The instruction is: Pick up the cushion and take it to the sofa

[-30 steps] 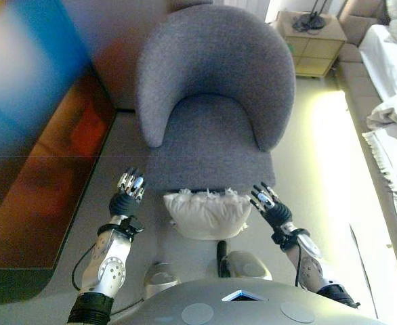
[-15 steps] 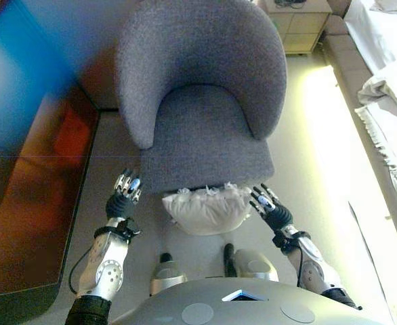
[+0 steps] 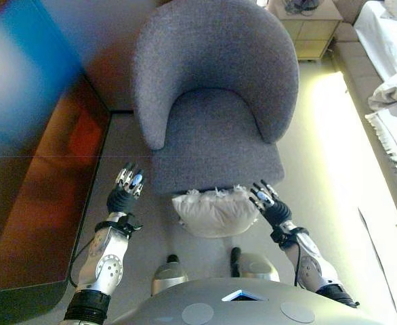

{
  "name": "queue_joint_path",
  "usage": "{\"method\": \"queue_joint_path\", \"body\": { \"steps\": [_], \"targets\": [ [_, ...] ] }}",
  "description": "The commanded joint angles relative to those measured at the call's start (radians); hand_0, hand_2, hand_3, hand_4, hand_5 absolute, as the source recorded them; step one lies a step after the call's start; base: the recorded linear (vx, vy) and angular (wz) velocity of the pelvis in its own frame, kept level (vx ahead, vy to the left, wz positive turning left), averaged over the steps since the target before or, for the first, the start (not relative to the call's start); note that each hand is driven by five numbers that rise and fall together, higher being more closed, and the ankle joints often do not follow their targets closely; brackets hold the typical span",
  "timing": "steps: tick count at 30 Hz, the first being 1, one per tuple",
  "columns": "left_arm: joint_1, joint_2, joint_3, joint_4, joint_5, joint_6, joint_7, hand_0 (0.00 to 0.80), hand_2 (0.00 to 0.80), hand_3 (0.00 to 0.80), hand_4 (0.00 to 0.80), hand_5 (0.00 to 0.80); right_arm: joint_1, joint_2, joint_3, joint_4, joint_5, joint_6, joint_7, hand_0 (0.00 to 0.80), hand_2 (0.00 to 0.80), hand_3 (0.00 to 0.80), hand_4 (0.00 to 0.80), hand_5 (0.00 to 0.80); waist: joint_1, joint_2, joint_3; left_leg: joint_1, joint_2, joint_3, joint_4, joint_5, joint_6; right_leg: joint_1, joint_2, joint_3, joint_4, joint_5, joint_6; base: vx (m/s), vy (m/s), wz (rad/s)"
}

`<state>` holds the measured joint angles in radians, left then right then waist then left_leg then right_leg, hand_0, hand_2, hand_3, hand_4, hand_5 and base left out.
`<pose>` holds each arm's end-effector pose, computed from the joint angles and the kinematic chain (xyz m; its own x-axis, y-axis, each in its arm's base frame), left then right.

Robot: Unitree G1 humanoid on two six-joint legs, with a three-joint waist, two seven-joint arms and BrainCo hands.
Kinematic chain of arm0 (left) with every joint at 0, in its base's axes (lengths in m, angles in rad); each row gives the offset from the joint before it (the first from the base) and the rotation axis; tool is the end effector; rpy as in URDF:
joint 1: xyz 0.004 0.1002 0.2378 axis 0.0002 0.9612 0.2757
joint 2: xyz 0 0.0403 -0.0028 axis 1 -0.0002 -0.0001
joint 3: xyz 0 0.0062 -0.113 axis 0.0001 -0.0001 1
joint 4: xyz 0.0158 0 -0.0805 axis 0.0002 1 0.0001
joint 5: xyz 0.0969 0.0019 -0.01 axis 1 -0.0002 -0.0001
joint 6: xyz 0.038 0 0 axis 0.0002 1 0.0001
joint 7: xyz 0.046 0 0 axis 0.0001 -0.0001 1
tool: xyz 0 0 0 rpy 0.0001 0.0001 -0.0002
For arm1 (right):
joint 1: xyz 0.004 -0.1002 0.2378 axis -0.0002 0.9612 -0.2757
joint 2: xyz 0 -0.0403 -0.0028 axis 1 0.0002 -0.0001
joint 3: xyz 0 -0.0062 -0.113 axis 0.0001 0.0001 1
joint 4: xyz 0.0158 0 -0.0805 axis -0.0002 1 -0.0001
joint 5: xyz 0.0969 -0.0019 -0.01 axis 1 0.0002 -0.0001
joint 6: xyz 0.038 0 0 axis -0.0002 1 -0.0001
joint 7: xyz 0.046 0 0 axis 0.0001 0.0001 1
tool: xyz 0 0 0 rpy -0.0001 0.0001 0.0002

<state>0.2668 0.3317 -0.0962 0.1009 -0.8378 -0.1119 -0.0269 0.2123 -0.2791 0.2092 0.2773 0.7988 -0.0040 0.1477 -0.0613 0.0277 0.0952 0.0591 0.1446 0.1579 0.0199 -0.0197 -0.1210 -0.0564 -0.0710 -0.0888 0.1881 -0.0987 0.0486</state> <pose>0.1304 0.2170 -0.0149 0.9621 0.0448 -0.2688 -0.1693 0.8713 -0.4606 0.1272 -0.1896 -0.0476 0.8825 0.1904 -0.4299 0.0618 0.8594 0.5076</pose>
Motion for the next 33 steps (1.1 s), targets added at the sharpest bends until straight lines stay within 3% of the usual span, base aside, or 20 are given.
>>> {"method": "queue_joint_path", "body": {
  "steps": [1, 4, 7, 10, 12, 16, 18, 21, 23, 24, 25, 29, 33],
  "targets": [
    [-0.016, 0.063, 0.015, -0.023, 0.043, -0.026, -0.019, 0.0, 0.0, 0.0, 0.0, 0.0, -0.026, 0.05, 0.014, -0.052, 0.033, -0.066, 0.009, 0.0, 0.0, 0.0, 0.0, 0.0, 0.008, -0.038, -0.022, -0.099, 0.005, -0.02, 0.049, 0.007, 0.061, -0.004, -0.094, 0.003, 0.132, 0.019, 0.113, 0.006, -0.132, -0.24],
    [-0.034, 0.071, 0.018, -0.024, -0.012, -0.029, -0.011, 0.0, 0.0, 0.0, 0.0, 0.0, -0.021, 0.028, 0.024, -0.067, 0.029, -0.044, 0.027, 0.0, 0.0, 0.0, 0.0, 0.0, -0.002, -0.048, -0.006, -0.116, 0.032, -0.026, 0.083, 0.008, 0.036, -0.01, -0.052, 0.033, 0.039, -0.004, 0.07, -0.051, -0.184, -0.31],
    [-0.024, 0.051, 0.008, -0.054, -0.057, -0.046, -0.008, 0.0, 0.0, 0.0, 0.0, 0.0, -0.024, -0.015, 0.016, -0.077, 0.01, -0.021, 0.04, 0.0, 0.0, 0.0, 0.0, 0.0, 0.008, -0.08, 0.015, -0.213, 0.078, -0.046, 0.267, 0.053, 0.009, 0.006, -0.028, 0.033, -0.021, 0.015, 0.02, -0.058, -0.189, -0.22],
    [0.011, 0.036, -0.011, -0.069, -0.057, -0.054, -0.004, 0.0, 0.0, 0.0, 0.0, 0.0, -0.032, -0.041, 0.009, -0.062, 0.02, -0.025, 0.05, 0.0, 0.0, 0.0, 0.0, 0.0, 0.025, -0.087, 0.032, -0.26, 0.094, -0.06, 0.343, 0.096, 0.016, 0.038, 0.007, 0.015, -0.046, 0.02, -0.013, 0.019, -0.12, -0.31],
    [0.028, 0.032, -0.021, -0.066, -0.059, -0.065, 0.003, 0.0, 0.0, 0.0, 0.0, 0.0, -0.022, -0.046, 0.009, -0.066, 0.019, -0.033, 0.057, 0.0, 0.0, 0.0, 0.0, 0.0, 0.032, -0.08, 0.029, -0.243, 0.093, -0.061, 0.259, 0.107, 0.012, 0.051, 0.024, 0.007, -0.051, 0.005, -0.013, 0.115, 0.01, -0.15],
    [0.033, 0.023, -0.008, -0.049, -0.058, -0.081, 0.004, 0.0, 0.0, 0.0, 0.0, 0.0, -0.026, -0.042, 0.005, -0.049, 0.009, -0.029, 0.065, 0.0, 0.0, 0.0, 0.0, 0.0, 0.06, -0.037, 0.024, -0.233, 0.109, -0.103, -0.066, 0.205, -0.02, 0.095, 0.058, 0.024, -0.069, -0.041, -0.008, 0.198, 0.117, 0.07],
    [0.032, 0.023, -0.001, -0.035, -0.053, -0.084, -0.013, 0.0, 0.0, 0.0, 0.0, 0.0, -0.02, -0.04, -0.001, -0.052, 0.02, -0.024, 0.073, 0.0, 0.0, 0.0, 0.0, 0.0, 0.065, -0.028, 0.022, -0.258, 0.1, -0.106, -0.098, 0.22, -0.021, 0.118, 0.065, 0.026, -0.079, -0.058, -0.008, 0.197, 0.094, 0.09],
    [0.02, 0.017, 0.003, -0.018, -0.037, -0.078, -0.044, 0.0, 0.0, 0.0, 0.0, 0.0, -0.01, -0.03, -0.007, -0.064, 0.02, -0.021, 0.069, 0.0, 0.0, 0.0, 0.0, 0.0, 0.068, -0.019, 0.021, -0.273, 0.071, -0.067, -0.064, 0.204, -0.008, 0.138, 0.049, 0.005, -0.07, -0.073, -0.005, 0.152, 0.097, -0.08],
    [0.005, 0.025, 0.0, -0.029, -0.042, -0.064, -0.043, 0.0, 0.0, 0.0, 0.0, 0.0, 0.002, -0.029, -0.002, -0.08, 0.01, -0.028, 0.06, 0.0, 0.0, 0.0, 0.0, 0.0, 0.061, -0.018, 0.02, -0.304, 0.037, -0.037, 0.049, 0.143, 0.012, 0.129, 0.019, -0.013, -0.029, -0.086, 0.002, 0.16, 0.176, -0.11],
    [0.005, 0.028, -0.002, -0.03, -0.047, -0.066, -0.04, 0.0, 0.0, 0.0, 0.0, 0.0, 0.001, -0.03, 0.005, -0.076, 0.009, -0.031, 0.059, 0.0, 0.0, 0.0, 0.0, 0.0, 0.063, -0.016, 0.019, -0.303, 0.033, -0.041, 0.046, 0.13, 0.018, 0.121, 0.013, -0.013, -0.011, -0.093, 0.004, 0.22, 0.236, 0.15],
    [0.001, 0.025, -0.008, -0.033, -0.041, -0.067, -0.02, 0.0, 0.0, 0.0, 0.0, 0.0, -0.003, -0.022, 0.014, -0.069, 0.003, -0.028, 0.044, 0.0, 0.0, 0.0, 0.0, 0.0, 0.074, -0.011, 0.02, -0.306, 0.012, -0.083, 0.045, 0.133, 0.016, 0.123, -0.002, -0.007, 0.019, -0.106, 0.018, 0.226, 0.205, 0.04],
    [-0.01, 0.048, 0.015, -0.047, -0.026, -0.07, 0.006, 0.0, 0.0, 0.0, 0.0, 0.0, 0.0, -0.004, 0.019, -0.064, 0.022, -0.005, 0.056, 0.0, 0.0, 0.0, 0.0, 0.0, 0.09, -0.028, 0.011, -0.304, -0.042, -0.077, 0.089, 0.093, 0.052, 0.154, -0.056, -0.017, 0.026, -0.077, 0.06, 0.238, 0.146, -0.06],
    [0.004, 0.051, 0.05, -0.048, -0.031, -0.03, -0.004, 0.0, 0.0, 0.0, 0.0, 0.0, -0.024, 0.005, 0.023, -0.045, 0.015, -0.01, 0.05, 0.0, 0.0, 0.0, 0.0, 0.0, 0.115, -0.044, -0.003, -0.296, -0.067, -0.075, 0.11, 0.066, 0.077, 0.169, -0.097, -0.038, 0.026, -0.037, 0.089, 0.195, 0.113, -0.13]
  ]
}}
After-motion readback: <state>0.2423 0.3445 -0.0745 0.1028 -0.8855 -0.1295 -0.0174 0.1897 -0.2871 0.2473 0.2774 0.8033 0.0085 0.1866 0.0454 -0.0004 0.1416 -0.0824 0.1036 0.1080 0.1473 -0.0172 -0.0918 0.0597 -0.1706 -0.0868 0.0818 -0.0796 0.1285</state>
